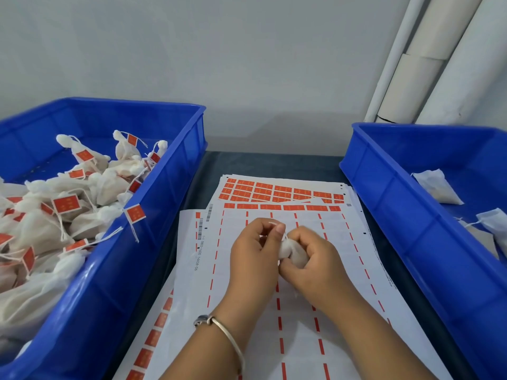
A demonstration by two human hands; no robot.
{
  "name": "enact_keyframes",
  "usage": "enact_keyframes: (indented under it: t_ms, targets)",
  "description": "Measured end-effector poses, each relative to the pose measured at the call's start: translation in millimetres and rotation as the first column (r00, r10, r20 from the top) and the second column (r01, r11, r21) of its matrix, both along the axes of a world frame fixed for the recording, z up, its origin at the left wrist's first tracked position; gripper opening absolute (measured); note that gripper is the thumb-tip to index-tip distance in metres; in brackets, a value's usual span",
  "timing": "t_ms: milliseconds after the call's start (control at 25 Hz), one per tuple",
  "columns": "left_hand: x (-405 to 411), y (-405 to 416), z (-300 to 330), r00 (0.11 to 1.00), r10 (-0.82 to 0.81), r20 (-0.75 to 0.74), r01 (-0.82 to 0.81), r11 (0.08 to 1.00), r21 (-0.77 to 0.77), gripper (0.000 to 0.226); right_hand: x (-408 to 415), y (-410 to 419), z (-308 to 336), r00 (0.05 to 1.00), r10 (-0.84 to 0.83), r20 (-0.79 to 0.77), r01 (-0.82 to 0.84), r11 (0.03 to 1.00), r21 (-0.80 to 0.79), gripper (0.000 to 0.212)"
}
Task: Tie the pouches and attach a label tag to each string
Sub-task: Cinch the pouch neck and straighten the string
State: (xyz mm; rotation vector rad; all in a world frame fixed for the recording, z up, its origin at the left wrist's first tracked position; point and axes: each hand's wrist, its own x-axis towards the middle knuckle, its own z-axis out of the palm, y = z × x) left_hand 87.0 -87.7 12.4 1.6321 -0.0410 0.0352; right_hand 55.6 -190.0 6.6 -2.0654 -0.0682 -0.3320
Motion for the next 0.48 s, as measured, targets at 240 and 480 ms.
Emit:
enact_keyframes:
  t_ms: [240, 480]
  targets:
    - [3.7, 1.6, -3.1, 0.975, -0.066, -0.214, 0.029, 0.984, -0.173, 0.014, 3.4, -3.6, -0.1, 0.995, -0.084, 0.056, 0.080, 0.995, 0.067, 0.028]
    - [7.0, 4.6, -1.4, 0.924, -0.154, -0.350, 0.027, 0.939, -0.343, 0.015, 5.7, -5.3, -2.0, 0.993, -0.091, 0.079, 0.091, 0.996, -0.005, 0.021]
